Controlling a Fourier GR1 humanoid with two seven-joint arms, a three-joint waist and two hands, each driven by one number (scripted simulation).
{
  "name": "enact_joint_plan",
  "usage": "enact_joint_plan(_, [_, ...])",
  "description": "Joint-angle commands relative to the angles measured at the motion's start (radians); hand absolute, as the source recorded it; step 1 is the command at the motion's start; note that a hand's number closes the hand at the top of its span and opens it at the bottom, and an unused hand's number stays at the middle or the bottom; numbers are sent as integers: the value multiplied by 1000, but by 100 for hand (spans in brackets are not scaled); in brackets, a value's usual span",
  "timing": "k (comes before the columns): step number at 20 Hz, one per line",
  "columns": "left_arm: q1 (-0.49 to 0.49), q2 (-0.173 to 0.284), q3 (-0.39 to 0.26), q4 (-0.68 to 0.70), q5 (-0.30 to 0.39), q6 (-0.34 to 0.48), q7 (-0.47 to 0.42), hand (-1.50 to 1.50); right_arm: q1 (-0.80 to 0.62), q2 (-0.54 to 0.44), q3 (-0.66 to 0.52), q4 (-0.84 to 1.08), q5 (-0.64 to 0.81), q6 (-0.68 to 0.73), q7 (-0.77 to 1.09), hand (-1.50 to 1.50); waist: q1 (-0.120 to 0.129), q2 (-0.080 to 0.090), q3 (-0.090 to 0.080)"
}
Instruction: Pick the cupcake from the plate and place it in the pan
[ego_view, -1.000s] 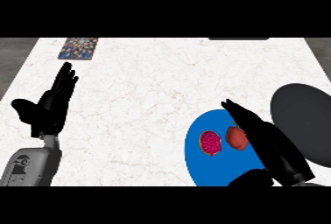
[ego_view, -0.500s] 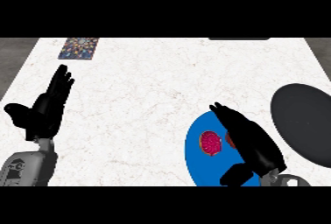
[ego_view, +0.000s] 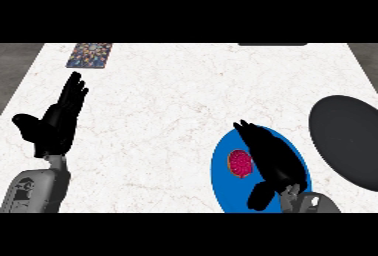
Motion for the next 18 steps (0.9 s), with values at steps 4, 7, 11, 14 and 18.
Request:
enact_joint_plan(4, [11, -32, -13, -73, -31, 28, 63, 0, -4, 18, -49, 96, 48, -5, -90, -150, 1, 0, 0])
enact_joint_plan(7, [37, -14, 12, -42, -17, -17, -2, 0, 3, 58, -12, 51, 81, 49, -27, -150, 1, -1, 0])
enact_joint_plan(11, [-12, -29, -5, -43, -37, 0, 45, 0, -21, 37, -56, 198, 111, -15, -127, -150, 1, 0, 0])
enact_joint_plan(14, [15, -13, 23, -61, -14, -23, 49, 0, -63, 97, -55, 227, 115, 36, -96, -150, 2, 0, 0])
enact_joint_plan(18, [5, -22, 20, -48, -28, -20, 35, 0, -76, 122, -53, 331, 147, -5, -138, -150, 2, 0, 0])
